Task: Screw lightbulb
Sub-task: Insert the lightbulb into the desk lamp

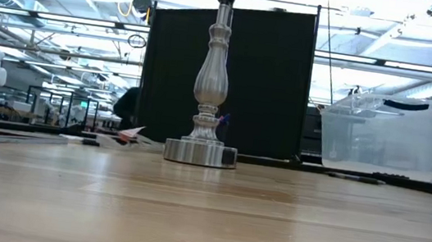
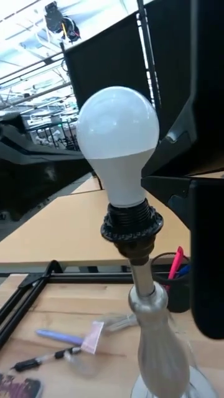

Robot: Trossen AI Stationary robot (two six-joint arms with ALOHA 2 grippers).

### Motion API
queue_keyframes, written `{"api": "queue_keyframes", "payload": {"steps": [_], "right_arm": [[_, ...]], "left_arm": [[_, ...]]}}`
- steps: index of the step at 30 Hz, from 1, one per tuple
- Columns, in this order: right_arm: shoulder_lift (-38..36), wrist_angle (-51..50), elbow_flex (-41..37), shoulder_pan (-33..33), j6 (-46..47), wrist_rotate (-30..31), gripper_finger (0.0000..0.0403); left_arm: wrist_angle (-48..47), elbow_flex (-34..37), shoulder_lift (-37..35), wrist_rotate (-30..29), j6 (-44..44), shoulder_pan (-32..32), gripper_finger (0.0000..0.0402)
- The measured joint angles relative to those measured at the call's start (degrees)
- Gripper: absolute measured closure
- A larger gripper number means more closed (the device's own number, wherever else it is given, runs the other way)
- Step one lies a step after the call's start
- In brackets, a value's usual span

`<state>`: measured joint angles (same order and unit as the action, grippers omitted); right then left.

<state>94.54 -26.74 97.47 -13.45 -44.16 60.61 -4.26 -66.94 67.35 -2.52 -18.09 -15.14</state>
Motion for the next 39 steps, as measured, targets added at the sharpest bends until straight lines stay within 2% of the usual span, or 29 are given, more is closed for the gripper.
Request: {"api": "queue_keyframes", "payload": {"steps": [5,13,18,23,26,39], "right_arm": [[0.00,-0.33,0.00,-0.65,0.04,0.45,0.0403],[-0.04,-2.35,0.00,4.33,0.36,1.01,0.0403],[-0.04,-0.50,0.00,8.41,-2.03,1.01,0.0403],[-0.06,4.51,0.00,11.61,-7.25,0.27,0.0403],[-0.09,7.42,0.00,12.30,-9.13,-2.91,0.0403],[-0.07,6.98,0.00,10.50,-9.86,-4.66,0.0403]], "left_arm": [[-0.98,0.00,-1.14,0.13,0.04,0.52,0.0402],[-1.18,0.00,-3.47,0.57,-0.46,4.53,0.0402],[-0.80,0.00,-3.06,5.62,-0.59,5.22,0.0402],[0.52,0.00,-1.30,7.65,-0.03,4.99,0.0402],[1.32,0.00,-0.94,7.65,-0.02,4.03,0.0402],[1.20,0.00,-0.94,8.47,1.31,-0.39,0.0402]]}}
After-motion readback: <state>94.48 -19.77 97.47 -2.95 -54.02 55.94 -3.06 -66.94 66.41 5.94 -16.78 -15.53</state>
